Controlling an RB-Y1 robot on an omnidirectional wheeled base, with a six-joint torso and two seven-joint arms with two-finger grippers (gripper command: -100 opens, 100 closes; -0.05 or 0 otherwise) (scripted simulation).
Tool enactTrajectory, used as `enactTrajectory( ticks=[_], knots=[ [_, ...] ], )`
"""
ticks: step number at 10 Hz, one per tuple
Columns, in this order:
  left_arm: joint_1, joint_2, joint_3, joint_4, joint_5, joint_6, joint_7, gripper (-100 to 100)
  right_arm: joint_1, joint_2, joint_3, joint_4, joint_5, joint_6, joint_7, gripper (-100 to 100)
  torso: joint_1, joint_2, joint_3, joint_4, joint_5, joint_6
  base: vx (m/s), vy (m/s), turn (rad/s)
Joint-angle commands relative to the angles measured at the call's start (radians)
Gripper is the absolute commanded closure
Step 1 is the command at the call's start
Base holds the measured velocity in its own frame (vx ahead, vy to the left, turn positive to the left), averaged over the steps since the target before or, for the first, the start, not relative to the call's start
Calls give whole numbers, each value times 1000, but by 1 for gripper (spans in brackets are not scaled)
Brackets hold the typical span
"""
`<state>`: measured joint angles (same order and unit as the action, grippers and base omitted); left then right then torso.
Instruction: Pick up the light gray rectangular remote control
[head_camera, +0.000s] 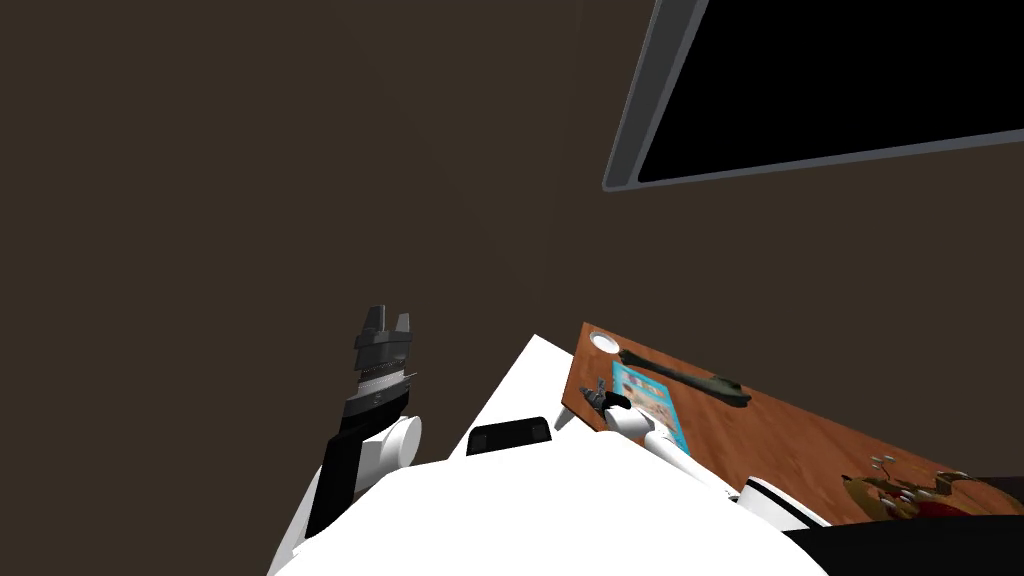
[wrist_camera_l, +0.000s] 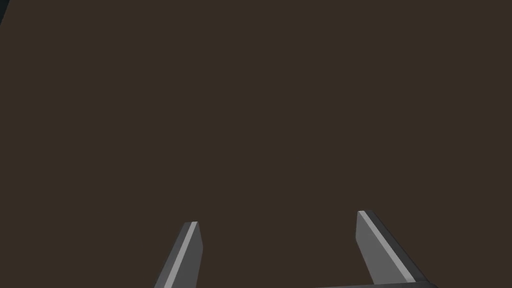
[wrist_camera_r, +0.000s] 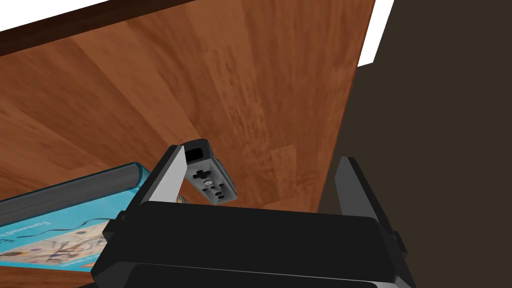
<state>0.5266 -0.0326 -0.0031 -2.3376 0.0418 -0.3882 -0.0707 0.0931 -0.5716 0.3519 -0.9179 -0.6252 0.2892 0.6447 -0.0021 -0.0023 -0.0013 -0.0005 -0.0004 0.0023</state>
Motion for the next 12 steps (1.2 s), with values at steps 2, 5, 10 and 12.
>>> enactTrajectory(
  ticks=[2,5,10,12],
  knots=[
    [0,0,0,0,0,0,0,0,-21,-16,30,87,-45,56,34,-100,0,0,0,0,0,-1,20,-34,288],
    [0,0,0,0,0,0,0,0,-42,-30,60,192,-91,101,65,-100,-2,-2,-1,0,-1,0,33,-55,236],
    [0,0,0,0,0,0,0,0,-75,-46,108,336,-162,166,114,-100,-3,-3,-1,0,0,0,39,-65,214],
    [0,0,0,0,0,0,0,0,-75,-46,108,336,-162,166,114,-100,-3,-3,-2,-1,-1,0,23,-47,13]
  ],
)
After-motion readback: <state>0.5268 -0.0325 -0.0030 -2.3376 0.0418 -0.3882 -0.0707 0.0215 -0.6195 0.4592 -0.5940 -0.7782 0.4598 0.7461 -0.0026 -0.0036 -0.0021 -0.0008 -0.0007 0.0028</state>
